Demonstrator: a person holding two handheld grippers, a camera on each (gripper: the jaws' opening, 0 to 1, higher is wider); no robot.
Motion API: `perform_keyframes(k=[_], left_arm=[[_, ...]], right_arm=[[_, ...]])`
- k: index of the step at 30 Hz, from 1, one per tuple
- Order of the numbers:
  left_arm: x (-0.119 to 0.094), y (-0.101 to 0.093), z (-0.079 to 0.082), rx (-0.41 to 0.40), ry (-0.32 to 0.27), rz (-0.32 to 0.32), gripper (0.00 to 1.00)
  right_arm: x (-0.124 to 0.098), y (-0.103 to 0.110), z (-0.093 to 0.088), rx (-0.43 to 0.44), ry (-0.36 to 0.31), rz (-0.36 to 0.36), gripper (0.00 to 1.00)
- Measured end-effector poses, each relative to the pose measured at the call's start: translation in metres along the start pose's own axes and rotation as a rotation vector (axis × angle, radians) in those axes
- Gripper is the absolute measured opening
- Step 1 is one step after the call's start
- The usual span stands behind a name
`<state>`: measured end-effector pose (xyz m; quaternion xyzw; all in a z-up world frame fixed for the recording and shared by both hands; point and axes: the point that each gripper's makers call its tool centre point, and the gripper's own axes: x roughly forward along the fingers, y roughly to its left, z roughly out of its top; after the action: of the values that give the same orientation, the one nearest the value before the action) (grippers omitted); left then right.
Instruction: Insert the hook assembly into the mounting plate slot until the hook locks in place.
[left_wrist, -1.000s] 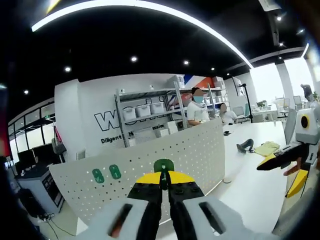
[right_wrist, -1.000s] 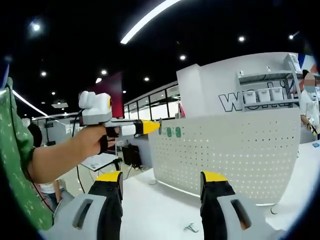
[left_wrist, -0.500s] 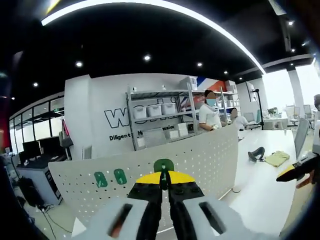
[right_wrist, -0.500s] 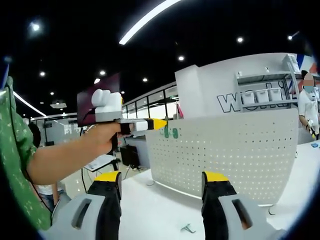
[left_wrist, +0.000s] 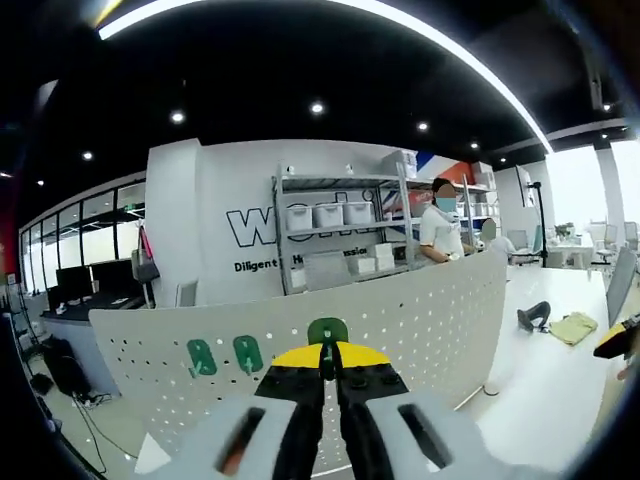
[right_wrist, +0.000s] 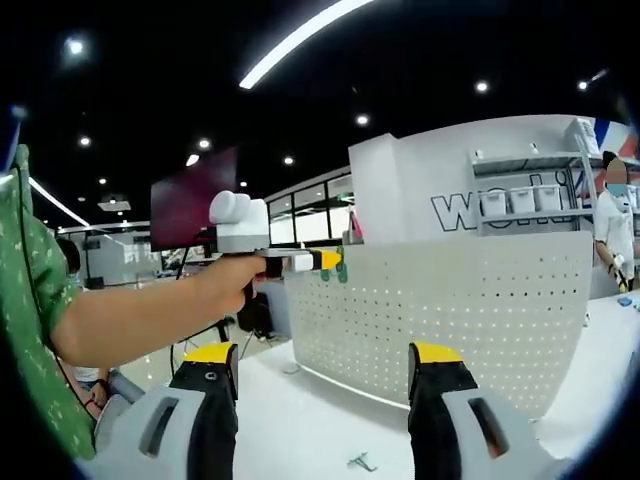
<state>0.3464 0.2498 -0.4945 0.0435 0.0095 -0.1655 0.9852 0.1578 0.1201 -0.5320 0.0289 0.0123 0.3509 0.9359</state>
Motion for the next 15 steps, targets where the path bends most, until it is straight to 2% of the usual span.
perform_keyframes(k=[8,15], left_arm=[[0.015,0.007,-0.007,0.006,0.013,0.025,0.03],[0.029,0.014,-0.014,0.013,0.025,0.046,0.03]], right_arm=[[0.001,-0.006,0.006,-0.018,-0.006,-0.015,0.78],[0.004,-0.007,0.009,-0.055,0.016,-0.004,0.84]])
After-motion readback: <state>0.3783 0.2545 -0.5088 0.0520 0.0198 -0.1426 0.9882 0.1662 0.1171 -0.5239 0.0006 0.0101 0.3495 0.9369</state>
